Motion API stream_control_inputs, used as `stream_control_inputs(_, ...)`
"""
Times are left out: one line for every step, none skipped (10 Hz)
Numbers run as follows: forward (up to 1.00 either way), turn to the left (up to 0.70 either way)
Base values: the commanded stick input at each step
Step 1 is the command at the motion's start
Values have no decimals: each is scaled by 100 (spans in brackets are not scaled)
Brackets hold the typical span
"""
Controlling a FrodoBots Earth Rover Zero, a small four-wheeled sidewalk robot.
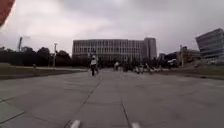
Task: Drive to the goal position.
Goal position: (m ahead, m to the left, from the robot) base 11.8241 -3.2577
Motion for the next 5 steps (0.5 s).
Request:
stream_control_inputs(70,0)
stream_control_inputs(70,0)
stream_control_inputs(70,0)
stream_control_inputs(70,0)
stream_control_inputs(70,0)
